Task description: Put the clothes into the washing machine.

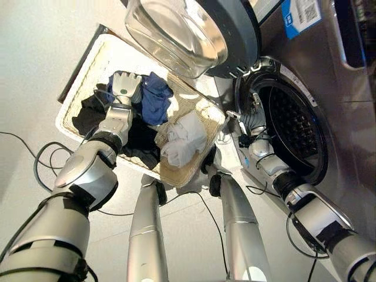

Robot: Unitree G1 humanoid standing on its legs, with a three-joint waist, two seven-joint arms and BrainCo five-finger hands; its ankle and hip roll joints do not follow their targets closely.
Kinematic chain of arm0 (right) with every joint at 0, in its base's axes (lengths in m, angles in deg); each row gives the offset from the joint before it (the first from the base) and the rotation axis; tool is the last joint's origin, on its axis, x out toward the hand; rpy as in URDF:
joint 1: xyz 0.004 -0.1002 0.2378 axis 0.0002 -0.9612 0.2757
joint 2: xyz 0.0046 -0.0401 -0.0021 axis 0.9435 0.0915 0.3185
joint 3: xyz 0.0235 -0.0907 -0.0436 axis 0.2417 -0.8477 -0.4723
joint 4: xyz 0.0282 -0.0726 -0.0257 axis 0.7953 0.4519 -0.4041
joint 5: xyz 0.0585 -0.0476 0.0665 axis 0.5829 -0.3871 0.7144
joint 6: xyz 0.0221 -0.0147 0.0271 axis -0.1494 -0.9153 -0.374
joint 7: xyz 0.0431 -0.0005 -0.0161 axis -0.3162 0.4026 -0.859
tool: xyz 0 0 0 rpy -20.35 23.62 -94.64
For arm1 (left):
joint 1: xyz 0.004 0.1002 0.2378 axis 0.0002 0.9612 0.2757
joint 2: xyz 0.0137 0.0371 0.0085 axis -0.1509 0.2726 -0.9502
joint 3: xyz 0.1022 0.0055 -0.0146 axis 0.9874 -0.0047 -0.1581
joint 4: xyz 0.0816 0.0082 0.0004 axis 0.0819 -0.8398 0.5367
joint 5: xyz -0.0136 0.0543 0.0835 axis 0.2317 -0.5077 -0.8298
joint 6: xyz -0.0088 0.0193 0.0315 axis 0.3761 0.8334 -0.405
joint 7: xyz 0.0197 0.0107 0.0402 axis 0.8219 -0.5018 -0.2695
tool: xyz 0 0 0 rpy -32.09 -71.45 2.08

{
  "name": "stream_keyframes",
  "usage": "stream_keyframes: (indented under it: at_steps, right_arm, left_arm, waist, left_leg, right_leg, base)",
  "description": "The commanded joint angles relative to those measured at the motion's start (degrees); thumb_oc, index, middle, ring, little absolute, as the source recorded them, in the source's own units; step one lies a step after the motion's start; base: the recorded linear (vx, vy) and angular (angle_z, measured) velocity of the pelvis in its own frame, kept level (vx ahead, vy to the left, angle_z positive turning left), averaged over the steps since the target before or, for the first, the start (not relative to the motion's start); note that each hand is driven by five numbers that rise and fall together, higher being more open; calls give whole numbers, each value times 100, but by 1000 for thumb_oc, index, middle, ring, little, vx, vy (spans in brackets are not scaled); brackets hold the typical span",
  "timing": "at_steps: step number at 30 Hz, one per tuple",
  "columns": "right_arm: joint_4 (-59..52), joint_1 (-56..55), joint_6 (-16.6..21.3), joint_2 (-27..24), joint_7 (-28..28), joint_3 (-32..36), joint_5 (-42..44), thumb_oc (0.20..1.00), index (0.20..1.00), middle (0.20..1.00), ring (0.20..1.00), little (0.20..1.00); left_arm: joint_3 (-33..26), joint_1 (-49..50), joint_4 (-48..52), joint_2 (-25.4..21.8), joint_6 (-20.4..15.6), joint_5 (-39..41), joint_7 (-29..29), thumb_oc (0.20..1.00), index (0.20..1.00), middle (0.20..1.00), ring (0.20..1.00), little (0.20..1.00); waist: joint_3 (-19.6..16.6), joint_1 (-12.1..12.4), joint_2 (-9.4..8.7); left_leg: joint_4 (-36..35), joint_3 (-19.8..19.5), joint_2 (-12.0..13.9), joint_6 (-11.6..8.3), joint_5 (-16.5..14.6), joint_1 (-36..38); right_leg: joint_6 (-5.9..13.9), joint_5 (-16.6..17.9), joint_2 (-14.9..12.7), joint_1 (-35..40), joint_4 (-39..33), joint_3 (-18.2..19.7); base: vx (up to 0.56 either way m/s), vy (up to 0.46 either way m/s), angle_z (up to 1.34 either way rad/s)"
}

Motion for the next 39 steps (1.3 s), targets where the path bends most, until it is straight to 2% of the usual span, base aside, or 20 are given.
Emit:
stream_keyframes:
  at_steps: [1, 4, 8, 10, 14, 16, 17, 18, 19, 24, 26, 27, 29, 34, 36, 39]
  right_arm:
    - [-395, -176, 304, -168, 135, 195, 41, 1000, 1000, 1000, 1000, 1000]
    - [-589, -367, 298, -165, 226, 259, -57, 1000, 1000, 1000, 1000, 1000]
    - [-836, -598, 270, -95, 298, 317, -495, 1000, 1000, 1000, 1000, 1000]
    - [-1036, -667, 155, -105, 388, 240, -929, 1000, 1000, 1000, 1000, 1000]
    - [-1195, -645, 43, -168, 124, 97, -1206, 1000, 1000, 1000, 1000, 1000]
    - [-1310, -582, 8, -220, -105, 51, -1399, 1000, 1000, 1000, 1000, 1000]
    - [-1491, -512, 13, -282, -468, -29, -1451, 1000, 1000, 1000, 1000, 1000]
    - [-1560, -499, 8, -303, -586, -49, -1395, 1000, 1000, 1000, 1000, 1000]
    - [-1675, -467, 79, -354, -909, -83, -1150, 1000, 1000, 1000, 1000, 1000]
    - [-1973, -284, 331, -395, -1623, -104, -635, 1000, 1000, 1000, 1000, 1000]
    - [-2012, -254, 343, -390, -1710, -110, -580, 1000, 1000, 1000, 1000, 1000]
    - [-2194, -146, 386, -353, -2158, -79, -160, 1000, 1000, 1000, 1000, 1000]
    - [-2351, -54, 384, -293, -2352, -73, -70, 1000, 1000, 1000, 1000, 1000]
    - [-2690, 135, 20, -203, -2763, -44, 214, 1000, 1000, 1000, 1000, 1000]
    - [-2761, 240, -543, -137, -3105, -84, 863, 1000, 1000, 1000, 1000, 1000]
    - [-2585, 335, -981, -54, -3247, -167, 1104, 1000, 1000, 1000, 1000, 1000]
  left_arm:
    - [-578, 33, 3, -159, -531, 667, -882, 200, 200, 200, 200, 200]
    - [-1239, 337, 355, -248, -1210, 1183, -1644, 200, 200, 200, 200, 200]
    - [-1834, 814, 886, -176, -1783, 1143, -2214, 200, 200, 200, 200, 200]
    - [-2061, 1070, 1269, -71, -2006, 956, -2560, 200, 200, 200, 200, 200]
    - [-2279, 1416, 1818, 75, -2303, 468, -3068, 200, 200, 200, 200, 200]
    - [-2318, 1566, 2064, 131, -2363, 203, -3177, 200, 200, 200, 200, 200]
    - [-2315, 1653, 2248, 182, -2416, -103, -3257, 200, 200, 200, 200, 200]
    - [-2300, 1674, 2331, 186, -2410, -169, -3251, 200, 200, 200, 200, 200]
    - [-2271, 1708, 2442, 195, -2434, -307, -3240, 200, 200, 200, 200, 200]
    - [-2123, 1719, 2588, 225, -2647, -886, -3348, 200, 200, 200, 200, 200]
    - [-2089, 1709, 2602, 222, -2662, -1017, -3385, 200, 200, 200, 200, 200]
    - [-1936, 1675, 2700, 195, -2662, -1370, -3470, 200, 200, 200, 200, 200]
    - [-1805, 1640, 2719, 175, -2656, -1613, -3511, 200, 200, 200, 200, 200]
    - [-1603, 1517, 2705, 159, -2672, -1890, -3460, 200, 200, 200, 200, 200]
    - [-1470, 1386, 2630, 116, -2750, -2131, -3580, 200, 200, 200, 200, 200]
    - [-1344, 1254, 2523, 130, -2813, -2163, -3703, 200, 200, 200, 200, 200]
  waist:
    - [-127, 135, 119]
    - [-127, 193, 152]
    - [-127, 285, 177]
    - [-127, 342, 189]
    - [-127, 451, 231]
    - [-127, 504, 237]
    - [-127, 548, 233]
    - [-127, 561, 235]
    - [-127, 584, 237]
    - [-127, 640, 229]
    - [-127, 646, 230]
    - [-127, 664, 233]
    - [-127, 672, 245]
    - [-127, 669, 252]
    - [-127, 670, 251]
    - [-127, 672, 267]
  left_leg:
    - [-229, 400, -77, -471, -70, 172]
    - [-249, 377, -106, -441, -118, 355]
    - [-217, 306, -163, -402, -211, 466]
    - [-224, 269, -201, -370, -256, 525]
    - [-251, 215, -262, -333, -325, 627]
    - [-244, 188, -291, -322, -352, 626]
    - [-272, 151, -319, -309, -368, 657]
    - [-273, 134, -331, -306, -371, 658]
    - [-272, 105, -350, -301, -379, 662]
    - [-280, 71, -384, -285, -394, 710]
    - [-281, 68, -388, -281, -393, 719]
    - [-272, 46, -409, -268, -399, 759]
    - [-250, 34, -426, -263, -405, 783]
    - [-217, 45, -451, -241, -415, 847]
    - [-172, 34, -476, -232, -408, 840]
    - [-161, 18, -496, -223, -394, 848]
  right_leg:
    - [829, 311, -64, 192, -314, -227]
    - [823, 254, -92, 351, -299, -254]
    - [816, 189, -147, 470, -259, -305]
    - [821, 175, -187, 531, -261, -339]
    - [826, 141, -257, 630, -266, -414]
    - [832, 143, -275, 636, -267, -443]
    - [839, 145, -292, 670, -285, -474]
    - [843, 147, -299, 673, -282, -481]
    - [849, 148, -310, 681, -277, -497]
    - [860, 170, -340, 739, -300, -534]
    - [860, 173, -345, 749, -301, -540]
    - [862, 193, -348, 789, -317, -543]
    - [859, 195, -353, 809, -302, -543]
    - [849, 203, -360, 878, -308, -548]
    - [828, 214, -359, 884, -301, -540]
    - [806, 226, -359, 900, -315, -529]
  base:
    - [0, 0, 0]
    - [0, 0, 0]
    - [3, -22, 1]
    - [1, -60, 3]
    - [-7, -54, 13]
    - [-22, -74, 8]
    - [-18, -65, 12]
    - [-19, -74, 16]
    - [-11, -44, 9]
    - [-10, -52, 9]
    - [0, -30, 5]
    - [4, -38, 5]
    - [11, -28, 4]
    - [4, -5, 1]
    - [11, -26, 6]
    - [7, -12, 6]
